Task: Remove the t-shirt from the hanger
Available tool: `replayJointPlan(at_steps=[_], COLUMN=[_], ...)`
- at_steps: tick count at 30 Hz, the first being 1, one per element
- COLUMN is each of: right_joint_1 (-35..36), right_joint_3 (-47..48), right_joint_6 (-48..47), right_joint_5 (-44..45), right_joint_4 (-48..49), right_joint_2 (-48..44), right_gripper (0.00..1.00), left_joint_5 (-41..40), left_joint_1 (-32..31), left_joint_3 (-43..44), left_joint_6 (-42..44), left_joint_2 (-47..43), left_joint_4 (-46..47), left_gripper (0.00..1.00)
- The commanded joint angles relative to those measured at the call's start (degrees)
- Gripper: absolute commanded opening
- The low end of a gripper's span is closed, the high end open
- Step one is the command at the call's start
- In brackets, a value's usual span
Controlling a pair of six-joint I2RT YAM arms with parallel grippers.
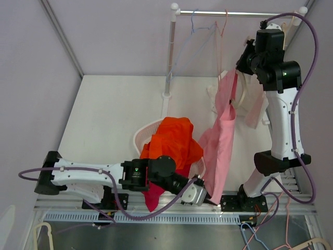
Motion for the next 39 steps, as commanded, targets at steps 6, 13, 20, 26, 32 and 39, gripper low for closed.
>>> replayJointPlan(at_steps=[6, 13, 20, 26, 32, 39], right_joint_1=[3.6, 3.9, 3.9, 3.9, 3.8, 3.9], right_joint_3=[-18.8, -47.7, -59.3, -62.0, -61.6, -58.5], right_joint_6=[1.1, 5.0, 5.8, 5.2, 4.1, 0.2], right_joint_5=[-1.0, 1.7, 3.3, 4.6, 4.8, 4.4], right_joint_4=[8.4, 22.0, 30.4, 35.5, 37.2, 40.8], right_joint_2=[-17.6, -41.3, -44.3, -44.1, -43.7, -42.2], right_gripper=[0.0, 0.0, 0.0, 0.0, 0.0, 0.0], left_joint_5=[-17.9, -16.2, -3.1, -2.4, -4.8, -7.9], left_joint_1=[23.7, 31.9, 32.8, 32.7, 34.5, 35.7], left_joint_3=[0.3, 26.6, 44.2, 54.3, 58.1, 48.3], left_joint_6=[-25.2, -19.8, -15.2, -8.7, -6.3, -8.7], left_joint_2=[-4.2, -0.8, 1.9, 3.4, 5.9, 1.2], left_joint_4=[2.2, -9.4, -5.8, -10.2, -13.7, -11.2], left_gripper=[0.01, 0.0, 0.0, 0.01, 0.01, 0.01])
